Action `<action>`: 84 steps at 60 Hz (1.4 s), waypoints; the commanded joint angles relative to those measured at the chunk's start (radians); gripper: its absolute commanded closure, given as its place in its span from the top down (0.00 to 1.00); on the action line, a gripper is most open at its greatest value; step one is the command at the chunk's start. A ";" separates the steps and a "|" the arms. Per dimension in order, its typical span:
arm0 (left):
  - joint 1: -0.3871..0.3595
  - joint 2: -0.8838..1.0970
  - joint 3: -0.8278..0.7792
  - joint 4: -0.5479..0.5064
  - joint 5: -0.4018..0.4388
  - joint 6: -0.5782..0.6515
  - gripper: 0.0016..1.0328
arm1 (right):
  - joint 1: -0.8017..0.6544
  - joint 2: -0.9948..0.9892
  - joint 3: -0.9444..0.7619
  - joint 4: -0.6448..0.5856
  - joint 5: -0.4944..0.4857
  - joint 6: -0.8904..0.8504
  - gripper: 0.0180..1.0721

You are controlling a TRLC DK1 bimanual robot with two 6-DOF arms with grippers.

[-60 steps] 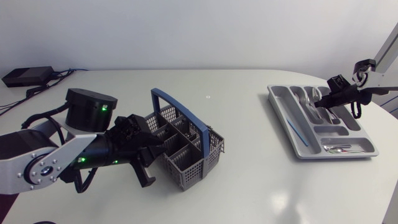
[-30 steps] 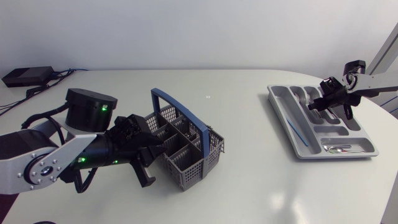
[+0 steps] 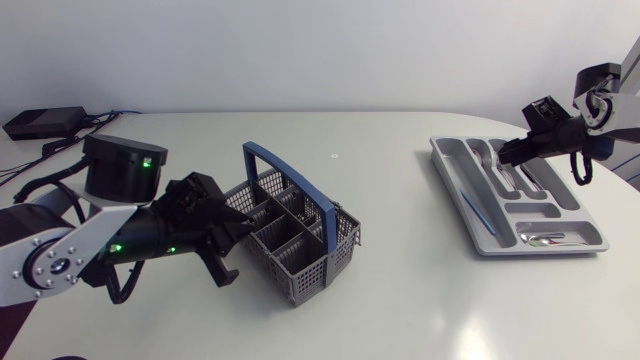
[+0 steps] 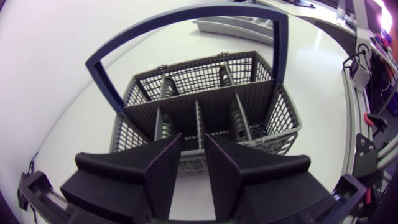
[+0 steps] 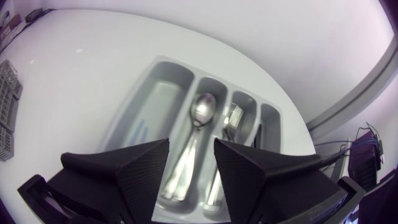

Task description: Unload the cutlery basket into the drawer organizer.

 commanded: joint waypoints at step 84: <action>0.330 0.527 0.277 0.138 0.220 -0.009 0.23 | 0.812 -0.360 -0.479 -0.121 -0.176 0.093 0.07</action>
